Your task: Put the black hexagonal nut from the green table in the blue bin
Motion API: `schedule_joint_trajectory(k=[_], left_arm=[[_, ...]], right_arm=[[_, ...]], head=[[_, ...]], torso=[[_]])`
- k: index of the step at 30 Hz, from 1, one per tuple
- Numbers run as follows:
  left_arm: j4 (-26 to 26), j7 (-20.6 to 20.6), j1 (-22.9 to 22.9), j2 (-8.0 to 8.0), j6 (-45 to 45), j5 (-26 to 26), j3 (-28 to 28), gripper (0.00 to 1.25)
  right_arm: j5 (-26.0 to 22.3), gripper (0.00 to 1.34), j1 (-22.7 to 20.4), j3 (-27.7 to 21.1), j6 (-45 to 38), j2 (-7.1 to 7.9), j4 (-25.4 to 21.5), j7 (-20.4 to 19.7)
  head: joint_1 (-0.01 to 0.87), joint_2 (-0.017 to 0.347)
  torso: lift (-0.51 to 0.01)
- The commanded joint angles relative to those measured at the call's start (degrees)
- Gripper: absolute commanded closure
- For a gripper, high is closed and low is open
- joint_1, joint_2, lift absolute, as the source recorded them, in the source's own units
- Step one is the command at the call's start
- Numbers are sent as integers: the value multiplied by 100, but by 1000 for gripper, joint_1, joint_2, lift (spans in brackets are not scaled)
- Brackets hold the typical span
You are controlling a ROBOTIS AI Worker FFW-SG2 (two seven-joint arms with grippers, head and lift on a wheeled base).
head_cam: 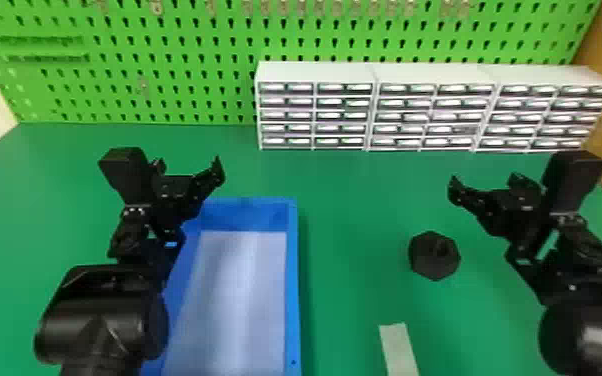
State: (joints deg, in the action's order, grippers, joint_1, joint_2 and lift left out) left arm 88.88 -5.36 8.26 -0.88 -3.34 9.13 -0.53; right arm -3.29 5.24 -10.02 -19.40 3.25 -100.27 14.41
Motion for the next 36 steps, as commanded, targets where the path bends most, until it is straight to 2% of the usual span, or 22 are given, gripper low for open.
schedule_joint_trajectory(k=[1, 9, 18, 24, 30, 36], left_arm=[[-2, 0, 0, 0, 0, 1, -9, 137], [-2, 0, 0, 0, 0, -17, 9, 137], [-11, 0, -9, 0, 0, -25, 9, 137], [-19, 0, 0, 0, 0, -25, 18, 137], [-19, 0, 0, 0, 0, -25, 26, 137], [-19, 0, 0, 0, 0, -25, 35, 137]], right_arm=[[30, 125, 73, 0, -222, -9, -1, 0], [259, 124, 460, -325, -1013, -141, -1, 0], [267, 125, 662, -475, -1593, -79, 34, 0], [4, 124, 811, -554, -2042, -44, 350, 0], [-234, 125, 961, -527, -2534, 114, 693, 0], [-875, 125, 1084, -325, -2622, 422, 1221, 0]], head=[[686, 51], [686, 51], [686, 51], [686, 51], [686, 51], [686, 51]], torso=[[-97], [-97], [-97], [-97], [-97], [-97]])
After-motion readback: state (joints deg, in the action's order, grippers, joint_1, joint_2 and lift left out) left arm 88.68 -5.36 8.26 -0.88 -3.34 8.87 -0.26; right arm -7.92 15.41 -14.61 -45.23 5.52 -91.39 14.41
